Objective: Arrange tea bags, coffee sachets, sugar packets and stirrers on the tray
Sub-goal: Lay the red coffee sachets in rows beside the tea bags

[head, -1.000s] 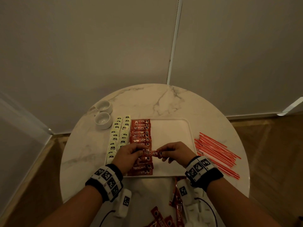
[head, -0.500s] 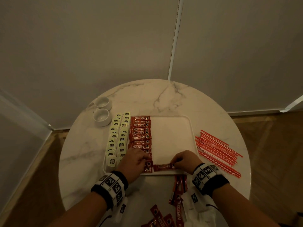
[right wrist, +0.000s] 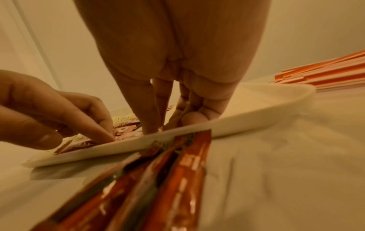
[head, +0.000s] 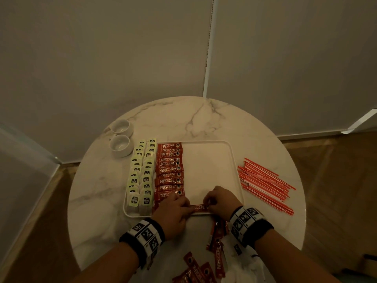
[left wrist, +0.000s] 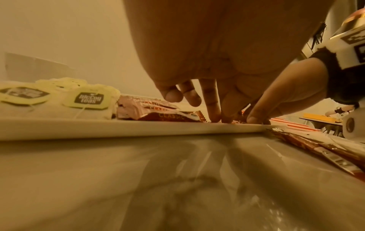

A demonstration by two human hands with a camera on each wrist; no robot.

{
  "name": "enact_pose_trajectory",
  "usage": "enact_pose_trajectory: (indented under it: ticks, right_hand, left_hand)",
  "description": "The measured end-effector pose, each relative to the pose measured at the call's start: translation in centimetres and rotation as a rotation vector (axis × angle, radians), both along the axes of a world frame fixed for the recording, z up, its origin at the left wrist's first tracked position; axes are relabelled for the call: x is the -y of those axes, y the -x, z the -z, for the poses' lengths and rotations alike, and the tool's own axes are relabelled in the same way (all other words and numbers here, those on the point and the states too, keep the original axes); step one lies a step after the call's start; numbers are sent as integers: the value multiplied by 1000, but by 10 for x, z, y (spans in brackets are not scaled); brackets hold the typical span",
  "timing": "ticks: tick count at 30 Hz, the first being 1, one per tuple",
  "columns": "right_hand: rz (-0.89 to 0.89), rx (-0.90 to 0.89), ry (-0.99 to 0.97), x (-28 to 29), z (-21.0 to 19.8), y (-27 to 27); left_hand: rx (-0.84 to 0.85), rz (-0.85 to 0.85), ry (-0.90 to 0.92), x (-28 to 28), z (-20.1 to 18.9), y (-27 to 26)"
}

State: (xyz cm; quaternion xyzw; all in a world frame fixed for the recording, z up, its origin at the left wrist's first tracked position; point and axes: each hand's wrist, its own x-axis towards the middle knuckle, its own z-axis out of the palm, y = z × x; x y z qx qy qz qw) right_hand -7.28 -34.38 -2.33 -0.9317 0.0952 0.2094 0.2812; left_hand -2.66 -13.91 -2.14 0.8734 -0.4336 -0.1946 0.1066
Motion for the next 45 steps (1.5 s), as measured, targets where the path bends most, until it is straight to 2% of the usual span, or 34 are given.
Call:
enact_pose_trajectory:
  ticks: [4,8,11,16,20,24,26,29,32,38,40,42,45]
  right_hand:
    - [34,83,-22,4,-12,8]
    - [-170,65,-14,3,-24,29]
    - [-371,47,155,-7,-20,48]
    - [-505,79,349,-12,-16,56]
    - [-403,116,303,-12,-16,57]
    - [-237,133,90,-5,-33,48]
    - [-101,137,-56,-3,-46,43]
    - [88,135,-245,-5,-57,37]
    - [121,77,-434,-16,-61,35]
    - [222,27,-651,-33,-65,38]
    - [245,82,-583,-37,-61,36]
    - [233,223,-405,-41,-57,33]
    - [148,371,-197,-50,-52,28]
  left_hand:
    - [-19,-9,21,-2,0,1]
    - [-71,-65,200,-4,-10,3]
    - [-134,-72,295,-8,-16,8]
    - [-174,-30,259,-9,-15,22]
    - [-203,-30,222,-5,-18,31]
    - [-353,-178,238,3,-28,37]
    - [-497,-327,334,7,-30,35]
    - [-682,-532,579,10,-35,30]
    - [-691,-571,652,9,-43,22]
    - [-661,-620,637,-2,-46,15]
    - [-717,-719,698,-2,-44,16]
    - [-848,-851,775,-1,-43,15]
    - [-1025,-881,775,1,-46,12]
